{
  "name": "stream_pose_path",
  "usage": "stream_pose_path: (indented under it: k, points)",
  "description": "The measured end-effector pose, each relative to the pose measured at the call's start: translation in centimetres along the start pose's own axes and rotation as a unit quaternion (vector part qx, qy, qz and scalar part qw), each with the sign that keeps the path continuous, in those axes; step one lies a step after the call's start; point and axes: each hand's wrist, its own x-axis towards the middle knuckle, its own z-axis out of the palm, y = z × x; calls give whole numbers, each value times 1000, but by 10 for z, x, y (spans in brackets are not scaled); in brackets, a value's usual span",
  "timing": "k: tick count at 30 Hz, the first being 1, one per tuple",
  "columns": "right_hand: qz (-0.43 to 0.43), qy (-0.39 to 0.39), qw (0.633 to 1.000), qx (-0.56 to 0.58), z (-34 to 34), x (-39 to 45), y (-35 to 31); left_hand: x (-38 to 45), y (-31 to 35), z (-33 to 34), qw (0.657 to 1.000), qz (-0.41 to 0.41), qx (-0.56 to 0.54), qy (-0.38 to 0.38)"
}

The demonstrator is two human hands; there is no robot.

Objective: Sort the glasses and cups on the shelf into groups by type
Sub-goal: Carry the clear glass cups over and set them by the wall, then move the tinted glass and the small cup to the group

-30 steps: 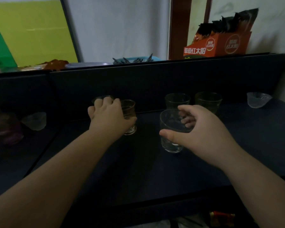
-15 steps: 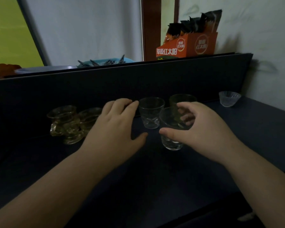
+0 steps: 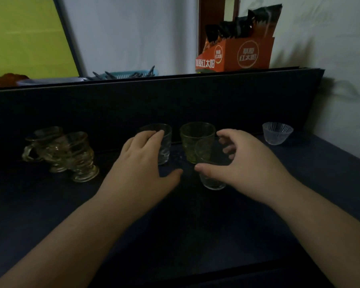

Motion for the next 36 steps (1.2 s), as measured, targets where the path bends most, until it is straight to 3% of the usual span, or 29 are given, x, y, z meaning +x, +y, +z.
stream_pose_path:
  k: [7,11,16,26,36]
  points:
    - [-42,-37,997,-55,-14,-1,15,-11,14,2,996,-86,6,-5]
    - [-85,15,992,-97,-28,-22,31,-28,18,-5,994,-107,8,9]
    - [-147,89,985,-34,-25,-46,36,-49,19,-16,990,-134,11,35]
    - [-262,-6,965,26,26,-63,-33,-122,-23,-57,973,-211,52,76]
    - [-305,-100,946,43,130,-76,-163,-231,-111,-140,949,-285,98,92]
